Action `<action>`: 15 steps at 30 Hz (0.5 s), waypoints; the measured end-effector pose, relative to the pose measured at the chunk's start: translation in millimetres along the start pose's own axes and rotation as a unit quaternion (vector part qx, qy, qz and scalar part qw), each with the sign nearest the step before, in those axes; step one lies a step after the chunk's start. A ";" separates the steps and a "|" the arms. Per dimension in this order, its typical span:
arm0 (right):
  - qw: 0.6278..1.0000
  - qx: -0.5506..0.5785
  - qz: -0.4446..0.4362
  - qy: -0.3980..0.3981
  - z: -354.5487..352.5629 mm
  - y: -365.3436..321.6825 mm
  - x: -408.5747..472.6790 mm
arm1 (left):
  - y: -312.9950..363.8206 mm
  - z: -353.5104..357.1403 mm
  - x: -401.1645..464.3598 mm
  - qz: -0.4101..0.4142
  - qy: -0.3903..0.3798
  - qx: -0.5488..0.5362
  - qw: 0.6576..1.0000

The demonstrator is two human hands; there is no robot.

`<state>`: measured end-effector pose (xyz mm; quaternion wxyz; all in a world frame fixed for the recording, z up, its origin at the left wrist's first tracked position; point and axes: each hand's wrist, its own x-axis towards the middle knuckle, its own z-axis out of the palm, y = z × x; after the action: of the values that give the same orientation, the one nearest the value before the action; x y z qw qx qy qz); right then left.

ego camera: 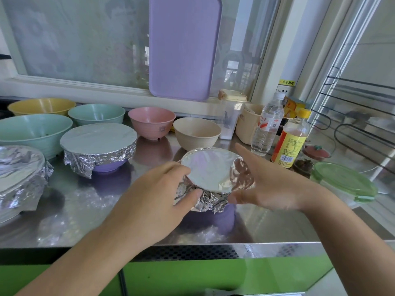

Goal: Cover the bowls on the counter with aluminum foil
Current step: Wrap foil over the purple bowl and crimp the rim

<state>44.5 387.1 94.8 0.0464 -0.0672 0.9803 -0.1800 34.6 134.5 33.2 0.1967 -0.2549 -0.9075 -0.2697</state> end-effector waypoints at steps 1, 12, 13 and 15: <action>0.999 -0.012 -0.013 0.035 4.9 1.5 -2.5 | -2.4 1.9 2.1 0.008 -0.002 -0.004 1.000; 0.886 0.046 -0.260 0.380 80.1 2.6 2.8 | -8.7 24.0 9.8 0.052 0.088 -0.043 0.994; 0.886 0.052 -0.260 0.381 81.5 3.8 3.6 | -9.6 24.7 10.1 0.056 0.092 -0.046 0.993; 0.885 0.060 -0.260 0.382 83.4 5.2 3.5 | -13.1 26.6 10.1 0.054 0.094 -0.056 0.992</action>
<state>50.0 362.5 15.0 -0.3765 -0.2425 0.8568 -0.2556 13.2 144.3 12.4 0.2811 -0.2880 -0.8531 -0.3320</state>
